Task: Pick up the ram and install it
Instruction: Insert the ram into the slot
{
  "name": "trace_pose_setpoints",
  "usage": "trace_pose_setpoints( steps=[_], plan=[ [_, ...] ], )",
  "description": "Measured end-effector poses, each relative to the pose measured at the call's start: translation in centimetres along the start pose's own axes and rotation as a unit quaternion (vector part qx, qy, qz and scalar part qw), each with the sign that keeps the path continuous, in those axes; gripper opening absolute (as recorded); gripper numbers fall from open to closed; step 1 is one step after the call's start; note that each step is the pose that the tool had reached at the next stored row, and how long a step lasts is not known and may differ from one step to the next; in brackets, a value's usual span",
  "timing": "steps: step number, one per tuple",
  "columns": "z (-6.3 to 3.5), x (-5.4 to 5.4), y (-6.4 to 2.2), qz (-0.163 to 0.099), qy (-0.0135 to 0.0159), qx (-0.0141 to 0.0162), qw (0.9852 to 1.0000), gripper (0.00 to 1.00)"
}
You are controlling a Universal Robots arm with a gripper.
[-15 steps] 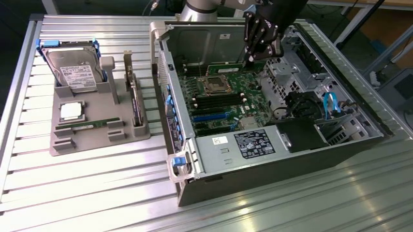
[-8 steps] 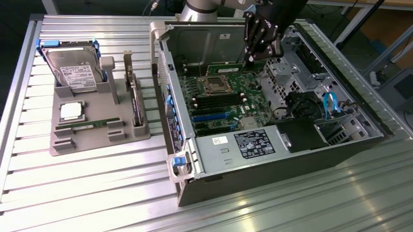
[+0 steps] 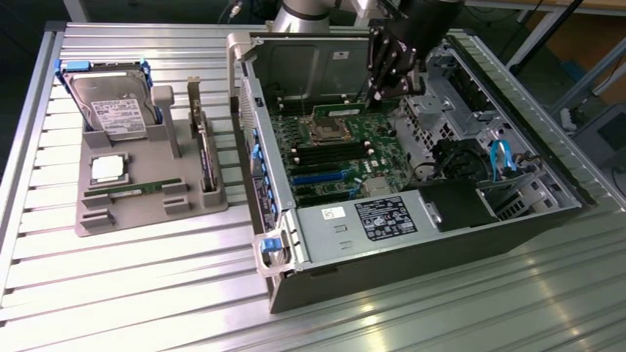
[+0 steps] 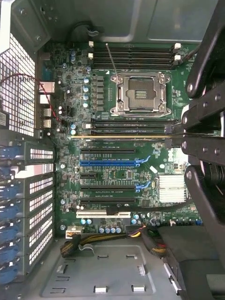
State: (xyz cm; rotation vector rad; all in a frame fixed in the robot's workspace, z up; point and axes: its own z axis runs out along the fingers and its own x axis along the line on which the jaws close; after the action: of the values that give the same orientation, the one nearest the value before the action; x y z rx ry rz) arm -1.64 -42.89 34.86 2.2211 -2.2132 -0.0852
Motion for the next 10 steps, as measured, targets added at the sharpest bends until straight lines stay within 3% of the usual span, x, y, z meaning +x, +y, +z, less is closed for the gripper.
trace_pose_setpoints(
  steps=[10],
  plan=[
    [1.61,0.1,-0.07,0.000,0.0000,0.0000,1.0000,0.12]
  ],
)
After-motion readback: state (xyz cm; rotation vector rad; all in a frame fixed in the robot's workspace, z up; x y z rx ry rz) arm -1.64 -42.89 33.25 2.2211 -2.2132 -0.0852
